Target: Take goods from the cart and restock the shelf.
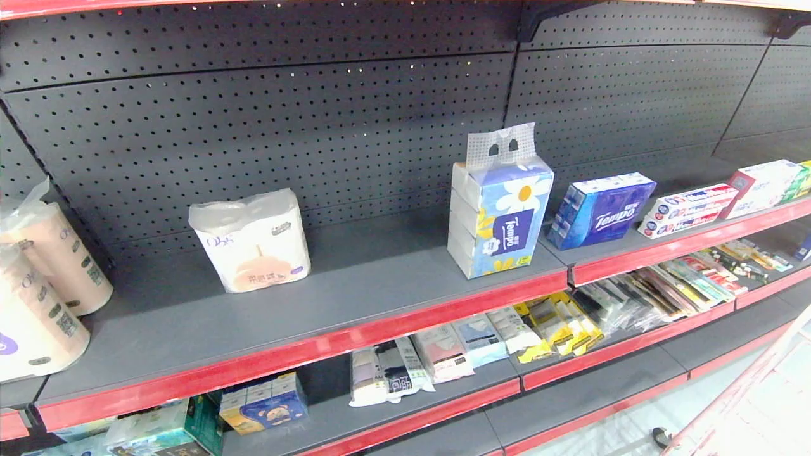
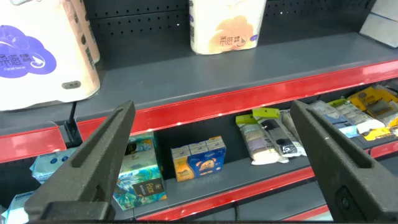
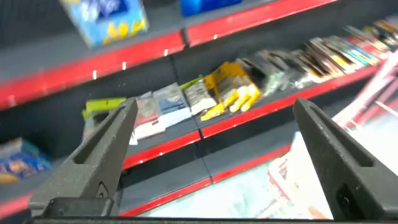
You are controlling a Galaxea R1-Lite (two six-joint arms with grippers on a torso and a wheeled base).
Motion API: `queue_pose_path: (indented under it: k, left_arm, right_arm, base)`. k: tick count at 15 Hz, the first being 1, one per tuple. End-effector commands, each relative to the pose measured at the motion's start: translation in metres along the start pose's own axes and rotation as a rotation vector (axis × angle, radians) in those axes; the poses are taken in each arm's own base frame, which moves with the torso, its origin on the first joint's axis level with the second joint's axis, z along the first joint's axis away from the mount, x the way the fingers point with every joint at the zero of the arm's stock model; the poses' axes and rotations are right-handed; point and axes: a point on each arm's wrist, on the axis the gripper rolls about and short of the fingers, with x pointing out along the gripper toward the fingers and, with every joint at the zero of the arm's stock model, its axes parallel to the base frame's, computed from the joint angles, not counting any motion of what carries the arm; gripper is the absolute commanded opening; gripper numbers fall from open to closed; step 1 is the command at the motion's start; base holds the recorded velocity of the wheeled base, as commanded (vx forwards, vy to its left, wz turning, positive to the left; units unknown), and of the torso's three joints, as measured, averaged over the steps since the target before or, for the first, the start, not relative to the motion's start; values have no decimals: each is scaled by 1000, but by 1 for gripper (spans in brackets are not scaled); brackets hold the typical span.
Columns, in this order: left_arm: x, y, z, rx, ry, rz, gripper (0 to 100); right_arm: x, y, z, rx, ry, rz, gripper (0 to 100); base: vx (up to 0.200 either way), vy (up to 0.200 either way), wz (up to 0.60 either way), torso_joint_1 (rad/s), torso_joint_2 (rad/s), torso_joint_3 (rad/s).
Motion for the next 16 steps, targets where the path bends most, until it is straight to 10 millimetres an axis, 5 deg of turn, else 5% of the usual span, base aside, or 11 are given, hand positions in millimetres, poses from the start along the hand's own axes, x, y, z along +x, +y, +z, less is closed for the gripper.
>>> queue_pose_path:
  k: [1, 3, 5, 8, 11, 16]
  left_arm:
    - [0, 0, 0, 0, 1, 0, 100]
    - [0, 0, 0, 0, 1, 0, 100]
    - [0, 0, 0, 0, 1, 0, 100]
    - [0, 0, 0, 0, 1, 0, 100]
    - [0, 0, 0, 0, 1, 0, 100]
    - [0, 0, 0, 0, 1, 0, 100]
  right_arm:
    - [107, -20, 106, -74, 485, -196, 100]
    - [156, -50, 72, -165, 741, -182, 100]
    - [181, -79, 37, -218, 881, -183, 100]
    - [182, -108, -4, -288, 1076, -89, 100]
    - [191, -119, -39, -385, 1050, -63, 100]
    - [189, -139, -58, -550, 1027, 44, 100]
  base:
    - [0, 0, 0, 0, 0, 0]
    - [0, 0, 0, 0, 0, 0]
    - [0, 0, 0, 0, 0, 0]
    - [0, 0, 0, 0, 0, 0]
    - [0, 0, 0, 0, 0, 0]
    - [0, 0, 0, 0, 0, 0]
